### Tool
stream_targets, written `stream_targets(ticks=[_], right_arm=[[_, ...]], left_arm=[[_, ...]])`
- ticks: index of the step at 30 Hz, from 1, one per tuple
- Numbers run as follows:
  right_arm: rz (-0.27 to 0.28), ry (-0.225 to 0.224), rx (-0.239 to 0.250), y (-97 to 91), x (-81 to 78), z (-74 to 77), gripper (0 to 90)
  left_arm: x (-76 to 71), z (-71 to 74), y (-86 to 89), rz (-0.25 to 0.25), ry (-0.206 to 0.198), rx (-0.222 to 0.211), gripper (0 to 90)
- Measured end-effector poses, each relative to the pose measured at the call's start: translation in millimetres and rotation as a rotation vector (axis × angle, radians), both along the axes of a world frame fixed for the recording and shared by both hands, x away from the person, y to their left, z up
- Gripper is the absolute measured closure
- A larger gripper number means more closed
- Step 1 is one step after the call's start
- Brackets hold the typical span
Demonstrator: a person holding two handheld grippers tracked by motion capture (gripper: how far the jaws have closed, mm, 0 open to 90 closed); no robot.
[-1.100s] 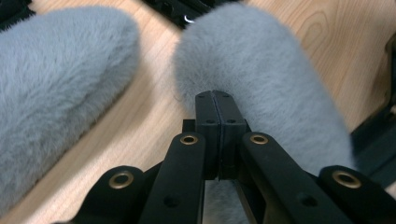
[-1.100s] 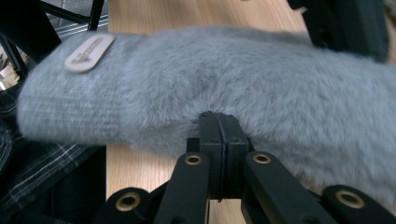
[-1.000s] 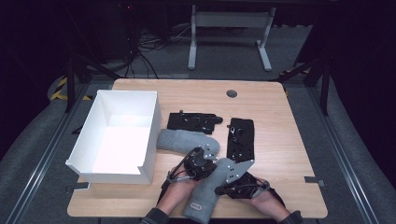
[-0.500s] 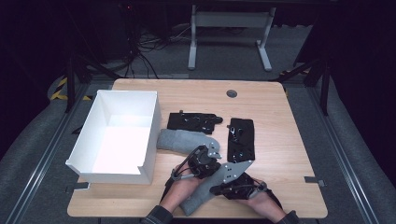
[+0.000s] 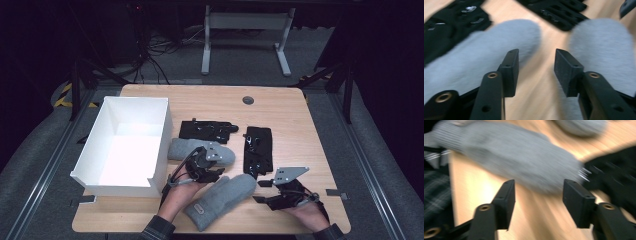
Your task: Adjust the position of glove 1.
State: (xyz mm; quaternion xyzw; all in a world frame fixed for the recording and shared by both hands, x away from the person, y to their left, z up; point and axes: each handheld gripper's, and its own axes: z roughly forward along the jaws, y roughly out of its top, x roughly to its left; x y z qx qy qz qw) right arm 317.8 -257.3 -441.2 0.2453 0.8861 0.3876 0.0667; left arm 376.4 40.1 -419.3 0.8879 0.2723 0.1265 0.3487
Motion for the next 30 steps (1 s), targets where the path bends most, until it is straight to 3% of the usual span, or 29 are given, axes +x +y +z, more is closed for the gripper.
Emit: stream_targets(ticks=[4,6,7,9,14,16,20,22,30], right_arm=[[-0.068,0.016,-0.011,-25.4,4.4,-5.4,39.9],[-0.108,0.019,-0.008,-41.4,5.5,-7.8,39.9],[-0.108,0.019,-0.008,-41.4,5.5,-7.8,39.9],[-0.13,0.023,-0.001,-51.8,5.4,-9.2,39.9],[-0.166,0.037,-0.011,-69.7,6.2,-14.1,39.8],[-0.178,0.039,-0.016,-73.6,7.7,-16.3,39.0],[-0.189,0.027,-0.012,-77.5,10.0,-18.1,37.0],[-0.187,0.015,-0.017,-77.3,10.3,-18.8,35.5],[-0.176,-0.019,-0.027,-76.4,9.3,-20.6,34.6]], left_arm=[[9.4,2.6,6.9,0.068,-0.033,0.027,65.6],[15.5,3.3,9.5,0.118,-0.034,0.046,81.0],[15.5,3.3,9.5,0.118,-0.034,0.046,85.4],[23.3,2.9,12.6,0.169,-0.03,0.068,90.0],[40.5,-6.4,15.5,0.265,-0.003,0.112,90.0],[44.3,-12.4,14.3,0.263,0.038,0.13,90.0],[43.5,-21.4,6.8,0.246,0.058,0.146,90.0],[42.5,-21.2,3.5,0.235,0.073,0.12,90.0],[39.4,-20.7,-16.2,0.195,0.086,0.09,90.0]])
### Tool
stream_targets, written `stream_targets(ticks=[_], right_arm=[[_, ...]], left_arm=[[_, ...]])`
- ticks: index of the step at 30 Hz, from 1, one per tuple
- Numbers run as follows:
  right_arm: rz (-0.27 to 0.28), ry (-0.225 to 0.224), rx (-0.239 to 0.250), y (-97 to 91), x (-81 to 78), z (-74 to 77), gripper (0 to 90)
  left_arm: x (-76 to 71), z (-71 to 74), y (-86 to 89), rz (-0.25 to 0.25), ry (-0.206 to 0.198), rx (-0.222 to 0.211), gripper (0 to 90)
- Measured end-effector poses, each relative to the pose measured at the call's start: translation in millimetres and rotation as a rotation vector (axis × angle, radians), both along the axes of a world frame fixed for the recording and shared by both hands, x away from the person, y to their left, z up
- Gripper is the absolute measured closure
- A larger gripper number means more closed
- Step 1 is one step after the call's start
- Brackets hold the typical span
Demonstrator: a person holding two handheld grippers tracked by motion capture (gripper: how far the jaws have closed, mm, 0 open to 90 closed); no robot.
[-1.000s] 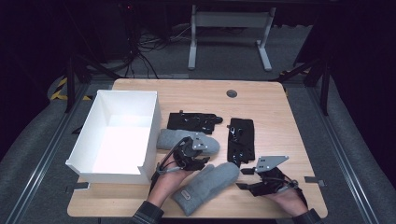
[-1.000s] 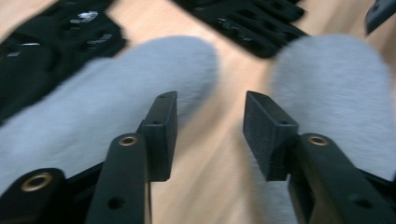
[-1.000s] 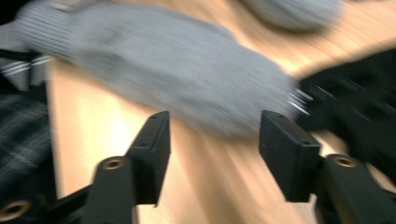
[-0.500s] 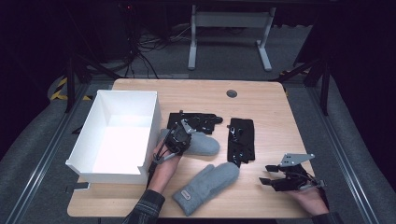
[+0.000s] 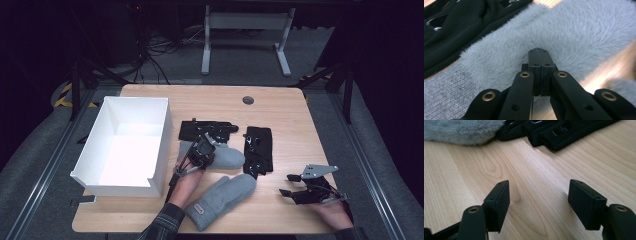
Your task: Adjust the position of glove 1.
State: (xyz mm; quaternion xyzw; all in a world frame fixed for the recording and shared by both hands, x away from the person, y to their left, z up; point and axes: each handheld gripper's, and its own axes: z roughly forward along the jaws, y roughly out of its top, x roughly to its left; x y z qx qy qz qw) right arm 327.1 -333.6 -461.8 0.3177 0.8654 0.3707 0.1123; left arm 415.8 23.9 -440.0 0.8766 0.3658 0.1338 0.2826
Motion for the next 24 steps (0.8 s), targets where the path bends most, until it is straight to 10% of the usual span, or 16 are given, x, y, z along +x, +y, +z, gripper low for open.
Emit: stream_targets(ticks=[12,24], right_arm=[[0.003,-0.01,0.012,-0.2,-0.5,-1.5,34.3],[0.006,-0.013,0.025,-0.6,-0.9,-2.4,34.3]], left_arm=[[22.4,21.0,24.6,0.135,-0.064,-0.026,90.0],[26.3,7.7,26.7,0.179,-0.01,0.066,90.0]])
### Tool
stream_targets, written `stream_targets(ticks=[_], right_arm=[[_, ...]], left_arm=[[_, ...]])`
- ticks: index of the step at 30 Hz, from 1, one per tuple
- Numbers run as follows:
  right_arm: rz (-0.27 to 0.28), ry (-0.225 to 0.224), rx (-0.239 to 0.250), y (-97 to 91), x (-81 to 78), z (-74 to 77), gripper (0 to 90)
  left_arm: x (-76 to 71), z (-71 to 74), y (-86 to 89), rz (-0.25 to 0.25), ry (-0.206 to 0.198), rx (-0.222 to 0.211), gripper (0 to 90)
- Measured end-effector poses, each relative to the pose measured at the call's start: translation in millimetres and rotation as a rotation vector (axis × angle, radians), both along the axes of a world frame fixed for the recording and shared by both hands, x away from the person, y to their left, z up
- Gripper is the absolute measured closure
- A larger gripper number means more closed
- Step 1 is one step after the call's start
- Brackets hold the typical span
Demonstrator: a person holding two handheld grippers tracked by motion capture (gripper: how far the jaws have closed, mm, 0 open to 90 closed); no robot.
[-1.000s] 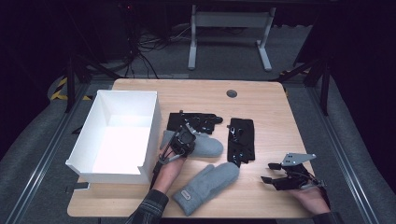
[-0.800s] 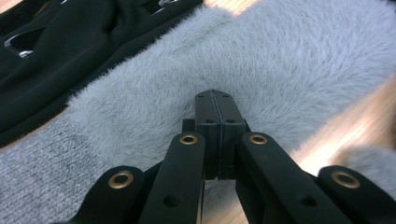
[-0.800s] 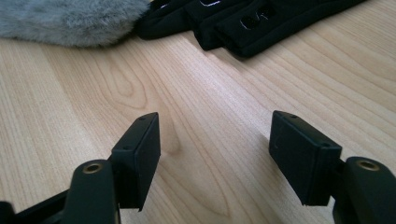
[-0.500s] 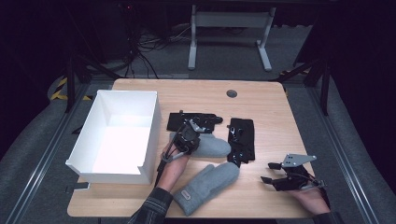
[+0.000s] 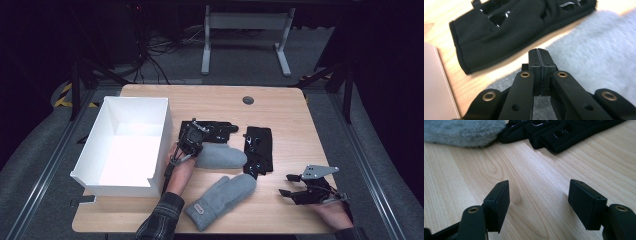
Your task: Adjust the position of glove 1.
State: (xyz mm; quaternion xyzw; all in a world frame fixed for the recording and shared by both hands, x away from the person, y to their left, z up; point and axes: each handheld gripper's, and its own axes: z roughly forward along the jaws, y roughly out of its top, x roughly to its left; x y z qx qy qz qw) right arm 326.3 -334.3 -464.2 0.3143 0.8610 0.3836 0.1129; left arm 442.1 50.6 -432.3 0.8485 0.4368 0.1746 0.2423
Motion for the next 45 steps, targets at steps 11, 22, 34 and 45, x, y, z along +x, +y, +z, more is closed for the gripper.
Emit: stream_targets(ticks=[11,22,34,45], right_arm=[[-0.004,-0.008,-0.009,1.3,-0.9,-0.2,34.4],[-0.002,-0.013,-0.008,1.4,-1.1,-0.6,34.4],[-0.004,-0.015,-0.005,1.2,-1.2,-0.9,34.4],[-0.006,-0.016,-0.006,2.1,-1.6,-0.9,34.6]], left_arm=[[-43.1,0.5,0.8,-0.059,0.022,0.001,90.0],[-74.1,8.9,7.9,-0.193,-0.018,-0.067,78.1],[-55.4,-11.9,0.6,-0.34,0.02,-0.102,62.5],[-53.9,-8.7,-3.5,-0.298,0.043,-0.083,84.5]])
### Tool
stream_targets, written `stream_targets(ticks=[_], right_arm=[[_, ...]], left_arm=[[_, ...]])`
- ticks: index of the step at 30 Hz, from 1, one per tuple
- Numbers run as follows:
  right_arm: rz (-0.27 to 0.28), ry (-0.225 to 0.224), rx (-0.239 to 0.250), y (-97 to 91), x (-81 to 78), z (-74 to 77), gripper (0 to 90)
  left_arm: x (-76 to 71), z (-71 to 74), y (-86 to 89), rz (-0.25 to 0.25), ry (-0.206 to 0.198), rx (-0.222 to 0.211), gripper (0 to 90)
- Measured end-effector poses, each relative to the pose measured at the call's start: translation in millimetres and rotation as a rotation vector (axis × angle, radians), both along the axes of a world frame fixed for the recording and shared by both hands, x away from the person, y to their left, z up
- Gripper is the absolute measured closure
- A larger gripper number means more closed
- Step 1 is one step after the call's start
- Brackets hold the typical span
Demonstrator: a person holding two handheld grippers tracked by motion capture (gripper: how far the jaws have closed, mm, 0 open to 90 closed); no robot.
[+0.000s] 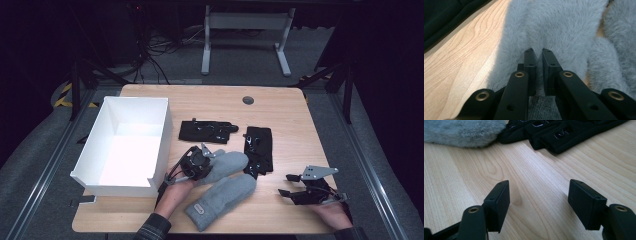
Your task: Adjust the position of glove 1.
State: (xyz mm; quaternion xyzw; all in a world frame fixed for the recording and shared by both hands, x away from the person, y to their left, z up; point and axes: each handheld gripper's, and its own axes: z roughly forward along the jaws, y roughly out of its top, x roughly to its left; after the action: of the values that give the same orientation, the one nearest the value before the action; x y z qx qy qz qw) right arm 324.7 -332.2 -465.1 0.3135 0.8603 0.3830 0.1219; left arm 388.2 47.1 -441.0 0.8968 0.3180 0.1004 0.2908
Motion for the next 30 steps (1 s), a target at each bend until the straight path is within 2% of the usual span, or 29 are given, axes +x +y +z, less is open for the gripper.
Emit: stream_targets(ticks=[5,7,10,11,12,14,16,17,20,25,30], right_arm=[[0.003,0.0,-0.003,0.2,0.1,0.1,34.9],[0.001,-0.004,-0.009,0.4,0.0,0.4,36.6],[0.011,0.011,-0.022,2.4,-0.4,3.7,47.1],[0.034,0.023,-0.001,4.3,-1.4,6.7,54.0],[0.046,0.022,0.011,5.9,-2.5,9.0,57.7],[0.091,0.01,0.035,14.3,-6.6,15.9,71.1],[0.163,0.017,0.098,26.6,-11.0,22.1,82.2],[0.163,0.017,0.098,26.6,-11.0,22.1,82.2],[0.267,0.048,0.144,49.9,-13.8,25.0,90.0],[0.399,0.064,0.114,95.5,-17.4,20.7,90.0],[0.466,0.077,0.069,128.2,-18.4,13.1,90.0]], left_arm=[[-0.2,12.6,5.8,0.036,0.034,-0.061,86.2],[-2.1,18.2,7.3,0.047,0.031,-0.08,86.4],[-6.2,26.6,9.5,0.063,0.032,-0.107,86.5],[-7.3,28.5,10.0,0.067,0.037,-0.117,86.6],[-9.0,31.4,11.1,0.073,0.045,-0.133,86.6],[-12.3,36.8,13.6,0.082,0.055,-0.148,86.7],[-15.1,40.7,15.9,0.092,0.061,-0.162,86.7],[-15.1,40.7,15.9,0.092,0.061,-0.162,86.7],[-17.5,44.2,19.2,0.104,0.072,-0.178,86.7],[-23.1,49.3,23.0,0.111,0.076,-0.195,86.7],[-32.9,55.1,24.2,0.108,0.084,-0.206,86.7]])
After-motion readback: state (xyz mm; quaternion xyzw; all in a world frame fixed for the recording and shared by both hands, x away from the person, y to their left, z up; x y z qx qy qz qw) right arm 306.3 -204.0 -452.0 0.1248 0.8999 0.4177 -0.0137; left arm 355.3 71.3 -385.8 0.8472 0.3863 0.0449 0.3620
